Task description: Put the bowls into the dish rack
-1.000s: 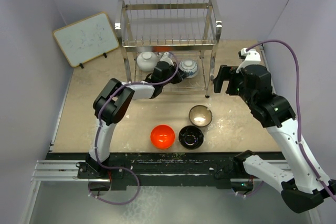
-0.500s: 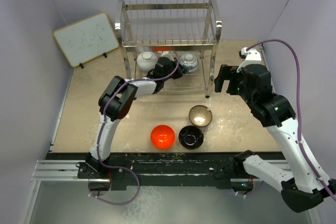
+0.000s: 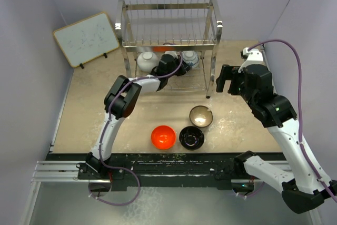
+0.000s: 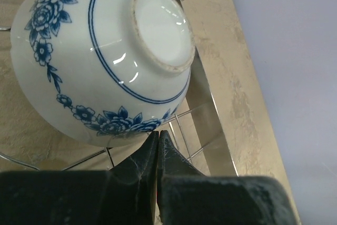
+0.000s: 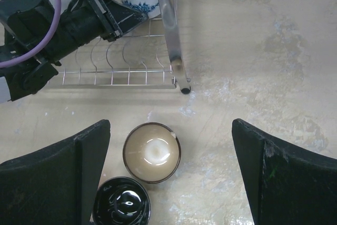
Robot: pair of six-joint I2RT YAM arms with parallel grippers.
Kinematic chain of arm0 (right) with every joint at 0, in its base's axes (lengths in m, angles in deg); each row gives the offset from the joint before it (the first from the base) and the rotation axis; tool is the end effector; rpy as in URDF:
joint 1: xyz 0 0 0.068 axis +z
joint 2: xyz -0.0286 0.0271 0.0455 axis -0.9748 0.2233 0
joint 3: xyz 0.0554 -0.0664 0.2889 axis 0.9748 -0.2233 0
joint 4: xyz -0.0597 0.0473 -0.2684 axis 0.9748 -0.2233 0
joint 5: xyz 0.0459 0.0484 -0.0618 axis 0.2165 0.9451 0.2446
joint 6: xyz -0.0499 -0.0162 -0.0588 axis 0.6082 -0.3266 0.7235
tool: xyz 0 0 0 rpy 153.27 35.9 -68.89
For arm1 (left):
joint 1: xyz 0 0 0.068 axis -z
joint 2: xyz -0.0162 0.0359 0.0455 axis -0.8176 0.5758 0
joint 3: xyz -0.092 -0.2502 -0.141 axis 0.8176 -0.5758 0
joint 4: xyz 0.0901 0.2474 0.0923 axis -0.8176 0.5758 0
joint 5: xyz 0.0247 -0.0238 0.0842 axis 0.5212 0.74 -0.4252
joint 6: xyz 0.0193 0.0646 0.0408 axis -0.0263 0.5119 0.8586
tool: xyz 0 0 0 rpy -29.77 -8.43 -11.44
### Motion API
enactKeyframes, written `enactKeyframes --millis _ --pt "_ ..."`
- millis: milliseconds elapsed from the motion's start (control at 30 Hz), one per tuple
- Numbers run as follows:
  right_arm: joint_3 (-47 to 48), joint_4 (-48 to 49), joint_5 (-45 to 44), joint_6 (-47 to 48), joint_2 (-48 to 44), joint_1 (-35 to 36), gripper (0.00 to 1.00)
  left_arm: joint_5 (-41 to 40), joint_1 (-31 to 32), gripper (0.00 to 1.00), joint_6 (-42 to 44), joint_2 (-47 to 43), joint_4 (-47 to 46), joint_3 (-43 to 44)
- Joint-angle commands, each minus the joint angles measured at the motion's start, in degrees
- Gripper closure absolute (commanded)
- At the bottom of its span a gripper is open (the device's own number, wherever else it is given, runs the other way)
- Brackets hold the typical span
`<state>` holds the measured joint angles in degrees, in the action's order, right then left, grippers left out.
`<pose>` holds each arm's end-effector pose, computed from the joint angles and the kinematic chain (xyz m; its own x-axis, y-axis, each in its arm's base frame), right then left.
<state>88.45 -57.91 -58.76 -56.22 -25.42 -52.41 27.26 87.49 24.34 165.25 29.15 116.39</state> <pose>0.2003 0.0702 0.4435 -0.3406 0.1830 -0.9222 -0.0416 0.9770 0.2093 0.5055 -0.3362 0.1527 -0.6198 -0.4797 -0.6211 0.2946 0.5914 -0.7506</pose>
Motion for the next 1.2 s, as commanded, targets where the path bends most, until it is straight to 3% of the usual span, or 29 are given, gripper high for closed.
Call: enactKeyframes --millis 0,400,867,1167 --pt "1.7 -0.3 -0.9 1.0 -0.8 -0.3 0.01 1.3 -0.4 0.98 1.8 -0.4 -2.6 1.3" --pt "0.3 1.3 0.7 0.4 -0.3 -0.6 0.01 -5.9 -1.1 1.0 3.1 -9.7 -7.4 -12.0" --pt "0.7 1.9 0.8 1.2 1.2 -1.0 0.01 -21.8 -1.1 1.0 0.8 -9.6 -6.4 -10.2" --pt "0.1 2.4 1.4 1.0 2.0 -1.3 0.01 -22.9 -1.1 1.0 -0.2 -4.7 -5.9 -4.6"
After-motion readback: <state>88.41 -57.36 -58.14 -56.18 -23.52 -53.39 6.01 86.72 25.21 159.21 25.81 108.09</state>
